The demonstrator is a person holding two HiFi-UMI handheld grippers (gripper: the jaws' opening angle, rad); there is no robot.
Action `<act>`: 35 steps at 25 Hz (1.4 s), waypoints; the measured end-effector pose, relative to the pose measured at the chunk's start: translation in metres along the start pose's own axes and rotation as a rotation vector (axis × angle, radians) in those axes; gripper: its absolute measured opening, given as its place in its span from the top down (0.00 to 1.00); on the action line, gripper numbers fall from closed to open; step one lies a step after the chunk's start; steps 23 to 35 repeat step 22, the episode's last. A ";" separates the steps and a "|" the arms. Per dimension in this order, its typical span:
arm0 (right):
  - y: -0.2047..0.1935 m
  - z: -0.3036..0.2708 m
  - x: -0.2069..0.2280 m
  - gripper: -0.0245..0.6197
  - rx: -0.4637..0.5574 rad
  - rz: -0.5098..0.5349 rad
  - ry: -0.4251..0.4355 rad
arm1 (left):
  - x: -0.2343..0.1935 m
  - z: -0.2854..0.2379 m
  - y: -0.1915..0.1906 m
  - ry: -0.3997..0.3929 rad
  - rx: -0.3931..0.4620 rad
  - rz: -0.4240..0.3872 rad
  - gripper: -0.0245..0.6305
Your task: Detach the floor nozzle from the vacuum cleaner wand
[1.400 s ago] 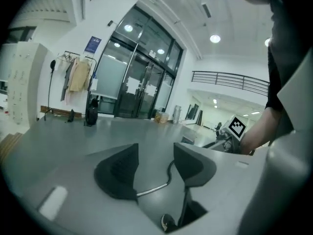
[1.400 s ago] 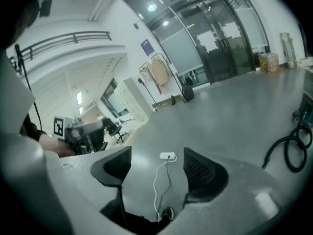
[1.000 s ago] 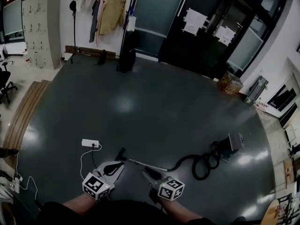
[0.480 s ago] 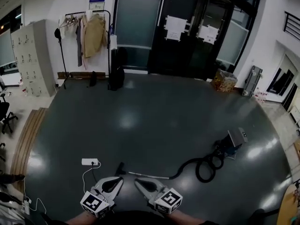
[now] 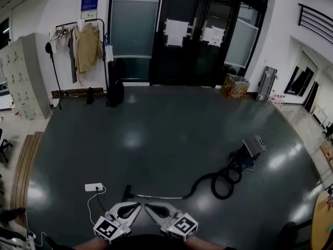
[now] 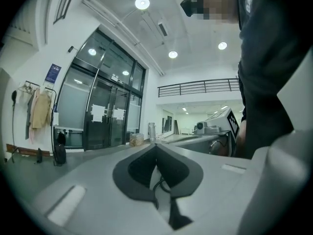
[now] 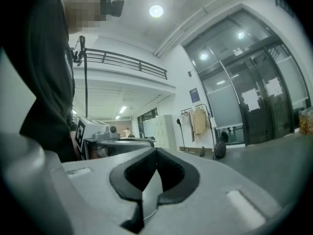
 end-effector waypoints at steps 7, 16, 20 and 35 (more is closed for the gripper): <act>0.002 0.010 -0.007 0.96 0.007 0.008 -0.039 | 0.011 0.002 -0.004 -0.021 -0.004 -0.005 0.97; -0.007 0.019 -0.006 0.96 0.009 -0.004 -0.059 | 0.019 0.006 -0.003 -0.026 -0.013 -0.017 0.97; -0.007 0.022 -0.008 0.96 0.004 -0.007 -0.058 | 0.023 0.007 0.000 -0.031 -0.017 -0.029 0.97; -0.008 0.024 -0.009 0.96 -0.001 -0.008 -0.057 | 0.025 0.008 0.002 -0.031 -0.018 -0.030 0.97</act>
Point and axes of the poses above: the fingertips, and each gripper's own axes: z backward along the fingers, x to its right, y out of its top, the point moved 1 cm from there along z, backward along the fingers, and after that the axes turned 6 degrees about -z, right-handed, at the moved point
